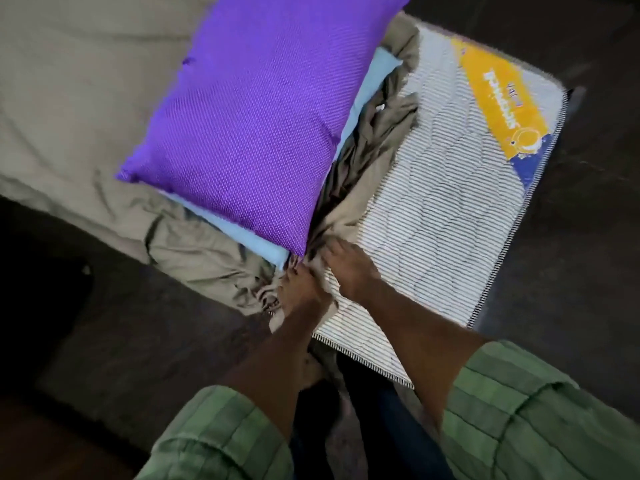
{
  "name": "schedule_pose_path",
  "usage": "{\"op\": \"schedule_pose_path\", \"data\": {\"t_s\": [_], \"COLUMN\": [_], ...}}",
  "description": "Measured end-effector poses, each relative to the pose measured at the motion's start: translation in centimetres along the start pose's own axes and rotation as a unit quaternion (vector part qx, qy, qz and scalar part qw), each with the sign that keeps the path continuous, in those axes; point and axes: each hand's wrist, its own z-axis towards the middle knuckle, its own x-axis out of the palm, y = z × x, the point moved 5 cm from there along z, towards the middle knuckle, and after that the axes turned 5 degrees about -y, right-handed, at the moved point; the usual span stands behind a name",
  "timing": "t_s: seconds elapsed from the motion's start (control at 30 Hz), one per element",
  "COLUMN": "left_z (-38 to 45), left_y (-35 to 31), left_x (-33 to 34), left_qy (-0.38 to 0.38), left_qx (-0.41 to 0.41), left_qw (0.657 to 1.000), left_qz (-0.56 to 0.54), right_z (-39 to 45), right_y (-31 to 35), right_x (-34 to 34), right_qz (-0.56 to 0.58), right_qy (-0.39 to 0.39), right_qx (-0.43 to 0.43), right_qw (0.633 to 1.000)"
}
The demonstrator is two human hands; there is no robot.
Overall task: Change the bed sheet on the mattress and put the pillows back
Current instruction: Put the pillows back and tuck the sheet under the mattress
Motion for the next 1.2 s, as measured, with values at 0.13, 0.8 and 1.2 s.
{"op": "schedule_pose_path", "data": {"t_s": [0.13, 0.8, 1.2], "left_z": [1.4, -11.5, -13.1], "left_y": [2.7, -2.1, -1.5], "left_x": [4.3, 18.1, 19.4], "left_qy": [-0.072, 0.084, -0.090], "left_qx": [-0.017, 0.047, 0.030], "left_qw": [0.996, 0.989, 0.991], "left_qz": [0.058, -0.112, 0.091], "right_z": [3.3, -10.6, -14.0], "right_y": [0.6, -11.2, -11.8], "right_x": [4.9, 12.8, 17.6], "right_qz": [-0.105, 0.021, -0.140], "right_qy": [-0.051, 0.056, 0.159], "right_qx": [-0.090, -0.049, -0.121], "right_qw": [0.989, 0.997, 0.970]}}
